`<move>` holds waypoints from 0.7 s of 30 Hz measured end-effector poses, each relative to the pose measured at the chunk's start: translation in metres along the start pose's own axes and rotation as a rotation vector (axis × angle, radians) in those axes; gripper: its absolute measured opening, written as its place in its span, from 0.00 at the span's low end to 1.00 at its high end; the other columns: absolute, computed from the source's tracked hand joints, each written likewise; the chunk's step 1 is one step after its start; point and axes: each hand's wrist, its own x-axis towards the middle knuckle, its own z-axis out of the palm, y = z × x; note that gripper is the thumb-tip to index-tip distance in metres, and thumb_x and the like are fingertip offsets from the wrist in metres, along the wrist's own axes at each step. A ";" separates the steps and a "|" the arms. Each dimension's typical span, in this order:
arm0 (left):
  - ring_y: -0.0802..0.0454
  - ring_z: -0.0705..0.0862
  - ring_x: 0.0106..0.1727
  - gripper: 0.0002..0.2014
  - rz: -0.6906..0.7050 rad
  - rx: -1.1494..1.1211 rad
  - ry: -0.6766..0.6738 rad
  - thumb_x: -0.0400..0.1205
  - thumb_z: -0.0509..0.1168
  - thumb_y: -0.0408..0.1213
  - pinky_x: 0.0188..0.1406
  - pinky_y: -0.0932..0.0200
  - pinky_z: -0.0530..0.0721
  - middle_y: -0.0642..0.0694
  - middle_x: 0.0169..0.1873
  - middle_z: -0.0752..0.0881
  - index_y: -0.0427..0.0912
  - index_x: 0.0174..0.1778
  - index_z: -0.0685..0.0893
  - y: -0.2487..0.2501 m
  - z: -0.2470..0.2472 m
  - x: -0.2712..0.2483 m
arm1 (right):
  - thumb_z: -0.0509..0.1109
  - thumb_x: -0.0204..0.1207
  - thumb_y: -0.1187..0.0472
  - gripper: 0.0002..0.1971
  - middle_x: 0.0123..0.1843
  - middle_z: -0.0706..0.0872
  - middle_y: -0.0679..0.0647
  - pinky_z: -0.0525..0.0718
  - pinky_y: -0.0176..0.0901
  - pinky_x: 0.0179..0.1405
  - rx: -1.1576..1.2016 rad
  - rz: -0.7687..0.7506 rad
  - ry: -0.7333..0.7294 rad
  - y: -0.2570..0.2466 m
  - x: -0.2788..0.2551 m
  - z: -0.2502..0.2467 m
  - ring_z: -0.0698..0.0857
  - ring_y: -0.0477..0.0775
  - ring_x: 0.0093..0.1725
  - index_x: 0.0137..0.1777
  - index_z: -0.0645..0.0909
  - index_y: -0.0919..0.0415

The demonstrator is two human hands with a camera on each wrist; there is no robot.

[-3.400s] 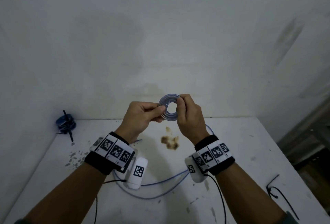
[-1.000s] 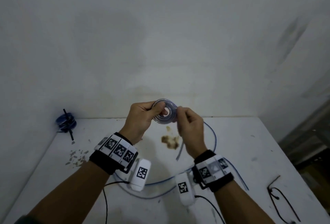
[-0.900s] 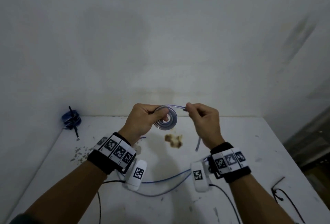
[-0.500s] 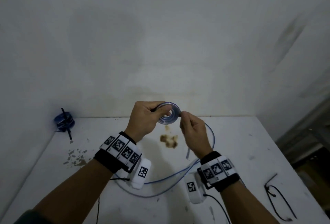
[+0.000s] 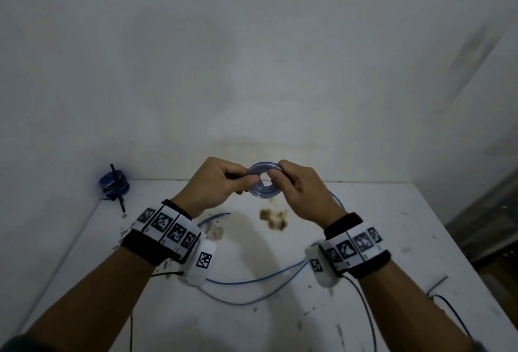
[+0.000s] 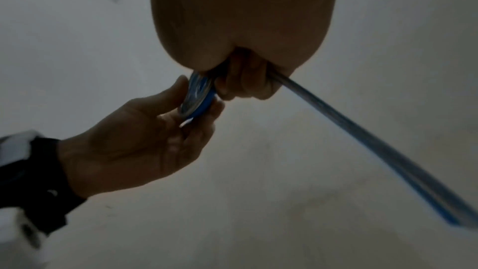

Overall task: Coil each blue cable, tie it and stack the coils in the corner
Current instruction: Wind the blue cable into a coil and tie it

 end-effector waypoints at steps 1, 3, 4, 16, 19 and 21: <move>0.58 0.83 0.33 0.04 -0.003 0.008 0.003 0.79 0.73 0.31 0.36 0.63 0.82 0.47 0.31 0.90 0.41 0.44 0.93 -0.001 -0.001 0.000 | 0.60 0.85 0.50 0.17 0.30 0.77 0.54 0.71 0.46 0.33 -0.007 -0.011 -0.049 -0.002 0.004 -0.007 0.73 0.52 0.30 0.38 0.75 0.60; 0.56 0.82 0.31 0.04 0.015 -0.041 0.053 0.79 0.73 0.29 0.36 0.61 0.81 0.43 0.31 0.89 0.39 0.42 0.93 -0.002 0.004 0.001 | 0.62 0.86 0.53 0.19 0.29 0.75 0.55 0.69 0.41 0.32 0.070 -0.010 -0.087 -0.009 0.008 -0.017 0.71 0.48 0.30 0.38 0.77 0.65; 0.54 0.81 0.30 0.04 0.037 -0.069 0.078 0.79 0.72 0.29 0.35 0.60 0.81 0.41 0.30 0.89 0.38 0.41 0.93 -0.003 0.008 0.000 | 0.63 0.86 0.55 0.18 0.28 0.73 0.51 0.68 0.37 0.31 0.131 0.004 -0.087 -0.012 0.009 -0.021 0.70 0.46 0.29 0.37 0.77 0.65; 0.54 0.80 0.31 0.06 0.112 -0.038 0.040 0.81 0.70 0.37 0.32 0.55 0.80 0.39 0.34 0.90 0.45 0.47 0.93 -0.008 0.019 -0.003 | 0.64 0.86 0.53 0.20 0.30 0.74 0.63 0.68 0.42 0.34 0.143 0.042 -0.233 -0.002 0.003 -0.030 0.70 0.48 0.31 0.37 0.80 0.68; 0.50 0.76 0.28 0.09 0.144 -0.015 0.149 0.82 0.69 0.38 0.31 0.53 0.76 0.31 0.30 0.86 0.41 0.41 0.93 -0.011 0.026 -0.002 | 0.61 0.88 0.50 0.19 0.29 0.76 0.50 0.72 0.44 0.36 0.077 0.038 -0.252 0.000 0.004 -0.027 0.73 0.46 0.31 0.37 0.80 0.59; 0.55 0.75 0.26 0.09 0.185 -0.019 0.225 0.83 0.68 0.36 0.29 0.59 0.75 0.37 0.24 0.84 0.41 0.40 0.93 -0.011 0.033 -0.003 | 0.58 0.89 0.51 0.21 0.30 0.77 0.44 0.72 0.41 0.36 0.085 0.017 -0.208 -0.002 0.003 -0.021 0.74 0.44 0.31 0.38 0.80 0.59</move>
